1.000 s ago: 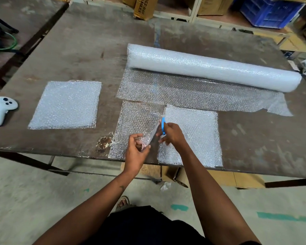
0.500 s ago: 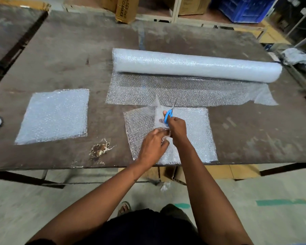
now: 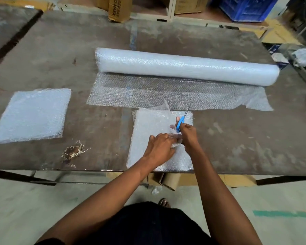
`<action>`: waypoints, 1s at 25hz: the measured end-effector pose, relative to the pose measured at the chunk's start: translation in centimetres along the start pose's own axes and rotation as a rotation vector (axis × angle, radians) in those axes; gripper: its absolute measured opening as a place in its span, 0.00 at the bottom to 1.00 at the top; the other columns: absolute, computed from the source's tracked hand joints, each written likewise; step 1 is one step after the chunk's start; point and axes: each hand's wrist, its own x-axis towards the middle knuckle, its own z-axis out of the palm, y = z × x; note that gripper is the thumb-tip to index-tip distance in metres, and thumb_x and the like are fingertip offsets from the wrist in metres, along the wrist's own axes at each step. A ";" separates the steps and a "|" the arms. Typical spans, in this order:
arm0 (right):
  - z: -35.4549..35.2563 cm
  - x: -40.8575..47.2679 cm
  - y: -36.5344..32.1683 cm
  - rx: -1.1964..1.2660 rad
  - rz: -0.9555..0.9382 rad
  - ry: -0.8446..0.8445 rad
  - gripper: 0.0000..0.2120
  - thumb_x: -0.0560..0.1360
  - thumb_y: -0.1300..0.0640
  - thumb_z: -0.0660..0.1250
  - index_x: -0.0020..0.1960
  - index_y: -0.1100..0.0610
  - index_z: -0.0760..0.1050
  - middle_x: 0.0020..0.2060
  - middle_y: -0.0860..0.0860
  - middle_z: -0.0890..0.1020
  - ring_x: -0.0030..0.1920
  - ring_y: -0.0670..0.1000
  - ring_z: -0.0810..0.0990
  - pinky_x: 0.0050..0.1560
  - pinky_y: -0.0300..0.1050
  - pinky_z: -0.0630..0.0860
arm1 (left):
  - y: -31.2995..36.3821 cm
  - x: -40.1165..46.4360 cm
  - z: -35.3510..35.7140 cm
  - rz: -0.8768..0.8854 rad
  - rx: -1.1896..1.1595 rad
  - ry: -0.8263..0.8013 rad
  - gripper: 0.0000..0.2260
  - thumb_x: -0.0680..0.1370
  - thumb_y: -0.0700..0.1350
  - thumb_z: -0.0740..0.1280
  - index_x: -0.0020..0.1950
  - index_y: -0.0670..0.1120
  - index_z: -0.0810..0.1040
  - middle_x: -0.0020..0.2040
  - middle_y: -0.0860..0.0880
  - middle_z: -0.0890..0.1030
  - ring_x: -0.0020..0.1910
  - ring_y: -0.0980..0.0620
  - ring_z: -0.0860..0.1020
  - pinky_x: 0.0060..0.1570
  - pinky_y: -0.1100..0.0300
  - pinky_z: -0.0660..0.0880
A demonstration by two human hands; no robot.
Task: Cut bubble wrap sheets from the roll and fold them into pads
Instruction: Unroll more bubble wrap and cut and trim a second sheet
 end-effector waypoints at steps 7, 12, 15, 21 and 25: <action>-3.4 2.5 2.0 -0.299 -0.077 0.072 0.28 0.76 0.34 0.72 0.33 0.57 0.78 0.29 0.47 0.79 0.37 0.53 0.86 0.37 0.47 0.71 | 2.7 0.4 3.3 0.003 0.206 -0.103 0.25 0.80 0.46 0.66 0.77 0.59 0.71 0.60 0.47 0.76 0.63 0.45 0.74 0.60 0.48 0.66; -4.7 0.6 1.4 -0.659 -0.280 0.232 0.17 0.83 0.44 0.66 0.48 0.58 0.79 0.36 0.50 0.80 0.39 0.56 0.79 0.38 0.47 0.64 | 3.7 -1.0 5.5 0.007 0.233 -0.072 0.26 0.78 0.53 0.68 0.77 0.54 0.72 0.59 0.47 0.76 0.58 0.46 0.76 0.58 0.49 0.70; -4.6 -0.8 0.4 -0.667 -0.517 0.286 0.13 0.84 0.49 0.67 0.52 0.60 0.76 0.38 0.51 0.77 0.38 0.56 0.74 0.39 0.48 0.58 | 4.5 -1.3 5.9 -0.034 0.091 -0.008 0.28 0.78 0.64 0.60 0.73 0.50 0.75 0.58 0.48 0.78 0.55 0.47 0.79 0.57 0.49 0.74; -4.8 -1.4 0.2 -0.639 -0.630 0.019 0.09 0.84 0.52 0.68 0.52 0.57 0.72 0.41 0.52 0.80 0.39 0.55 0.78 0.38 0.47 0.65 | 5.0 -2.3 7.0 -0.040 -0.127 0.233 0.14 0.82 0.55 0.61 0.63 0.50 0.75 0.53 0.51 0.79 0.42 0.46 0.81 0.41 0.52 0.77; -6.3 -0.3 0.9 -0.868 -0.495 -0.145 0.12 0.84 0.48 0.68 0.56 0.57 0.76 0.40 0.50 0.79 0.42 0.55 0.77 0.39 0.48 0.59 | 3.4 -2.6 6.6 -0.618 -0.013 0.373 0.20 0.79 0.56 0.68 0.67 0.48 0.72 0.59 0.47 0.74 0.54 0.45 0.77 0.54 0.47 0.72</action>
